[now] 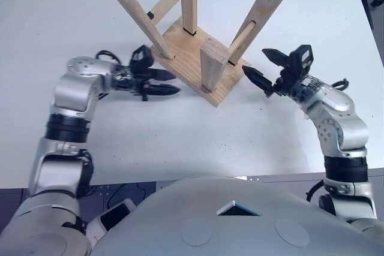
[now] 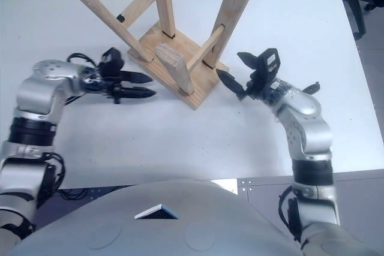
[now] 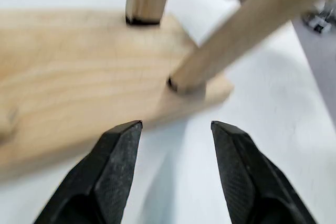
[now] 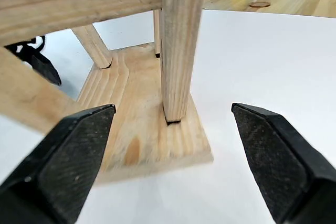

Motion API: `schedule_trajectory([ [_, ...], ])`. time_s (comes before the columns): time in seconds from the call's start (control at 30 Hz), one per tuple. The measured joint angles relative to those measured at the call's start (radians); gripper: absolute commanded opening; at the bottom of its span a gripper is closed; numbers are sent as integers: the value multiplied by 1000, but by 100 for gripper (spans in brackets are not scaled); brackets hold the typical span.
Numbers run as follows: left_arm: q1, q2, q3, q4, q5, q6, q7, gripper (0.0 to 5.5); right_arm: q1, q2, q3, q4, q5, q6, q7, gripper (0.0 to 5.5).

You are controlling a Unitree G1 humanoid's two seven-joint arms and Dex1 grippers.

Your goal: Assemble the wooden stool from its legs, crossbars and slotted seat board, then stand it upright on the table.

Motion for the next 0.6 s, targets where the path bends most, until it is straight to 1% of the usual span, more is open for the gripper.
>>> schedule_trajectory([
  [0.1, -64, 67, 17, 147, 29, -132, -60, 241, 74, -35, 4, -99, 30, 25, 64, 409],
  [0.13, -100, 67, 15, 210, 60, -211, -37, 241, 82, -34, 18, -120, 30, 26, 70, 409],
  [0.17, -140, 63, 14, 297, 108, -312, 24, 241, 84, -31, 46, -135, 27, 26, 76, 409],
  [0.27, -246, 4, 14, 571, 210, -610, 189, 241, 72, -15, 140, -140, -25, 21, 56, 409],
  [0.3, -274, -31, 14, 656, 230, -709, 227, 241, 56, 21, 172, -129, -53, 10, 40, 409],
  [0.37, -307, -77, 17, 746, 232, -819, 237, 241, 35, 50, 207, -115, -72, 0, 30, 409],
  [0.47, -328, -129, 17, 823, 233, -970, 225, 241, -5, 58, 242, -77, -100, -20, 27, 409],
  [0.53, -331, -155, 22, 846, 228, -1027, 207, 241, -19, 66, 253, -52, -108, -26, 27, 409],
  [0.6, -331, -195, 40, 847, 191, -1040, 152, 241, -35, 92, 260, -36, -110, -32, 33, 409],
])
